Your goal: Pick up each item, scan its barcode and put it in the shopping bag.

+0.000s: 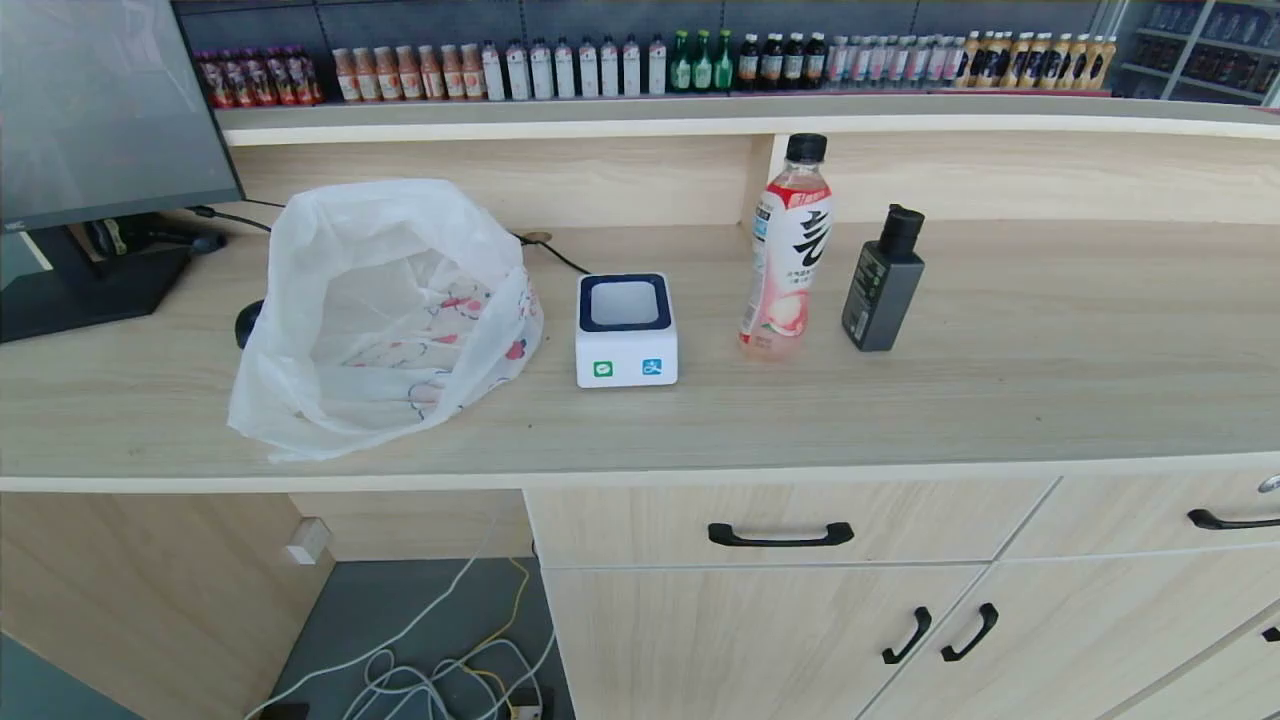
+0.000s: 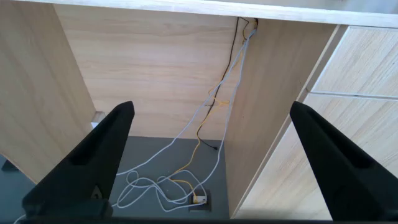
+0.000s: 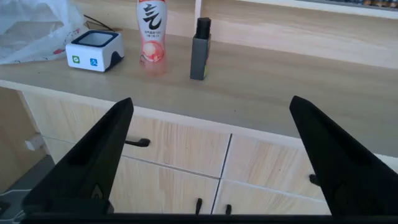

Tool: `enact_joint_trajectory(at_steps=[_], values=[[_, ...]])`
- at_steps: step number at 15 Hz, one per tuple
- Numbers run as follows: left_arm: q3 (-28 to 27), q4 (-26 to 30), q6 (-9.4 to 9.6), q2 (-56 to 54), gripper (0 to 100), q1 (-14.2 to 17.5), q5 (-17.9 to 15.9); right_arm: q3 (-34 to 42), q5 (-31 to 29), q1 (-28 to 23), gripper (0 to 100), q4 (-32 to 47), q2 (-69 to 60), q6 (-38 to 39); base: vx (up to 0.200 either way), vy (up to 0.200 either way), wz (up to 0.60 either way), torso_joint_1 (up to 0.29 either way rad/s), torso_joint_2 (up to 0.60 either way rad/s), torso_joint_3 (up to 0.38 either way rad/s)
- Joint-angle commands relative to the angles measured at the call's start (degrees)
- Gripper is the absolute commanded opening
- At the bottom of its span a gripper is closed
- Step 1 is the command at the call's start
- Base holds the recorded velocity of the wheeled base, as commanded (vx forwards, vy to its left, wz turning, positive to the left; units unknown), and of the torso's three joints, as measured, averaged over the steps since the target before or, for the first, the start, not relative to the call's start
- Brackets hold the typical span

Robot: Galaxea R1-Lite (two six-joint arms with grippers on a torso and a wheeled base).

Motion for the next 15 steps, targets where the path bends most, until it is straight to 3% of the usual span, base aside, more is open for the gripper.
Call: enact_joint_trajectory(at_steps=[1, 5, 7, 11, 15], values=[[0.0, 0.0, 0.02, 0.0, 100, 0.0, 0.0, 0.2, 0.2, 4.4, 100, -7.7, 12.2, -1.7, 0.000, 0.000, 0.00, 0.000, 0.00, 0.000], [0.0, 0.0, 0.02, 0.0, 100, 0.0, 0.0, -0.9, 0.1, 7.5, 100, -17.7, 24.1, -3.9, 0.000, 0.000, 0.00, 0.000, 0.00, 0.000], [0.0, 0.0, 0.02, 0.0, 100, 0.0, 0.0, -2.1, -0.2, 12.7, 100, -24.6, 32.3, -4.5, 0.000, 0.000, 0.00, 0.000, 0.00, 0.000], [0.0, 0.0, 0.02, 0.0, 100, 0.0, 0.0, -7.3, -1.1, 17.5, 100, -26.6, 40.5, -6.3, 0.000, 0.000, 0.00, 0.000, 0.00, 0.000], [0.0, 0.0, 0.02, 0.0, 100, 0.0, 0.0, -11.1, -8.8, 27.3, 100, -26.8, 46.8, -6.3, 0.000, 0.000, 0.00, 0.000, 0.00, 0.000]])
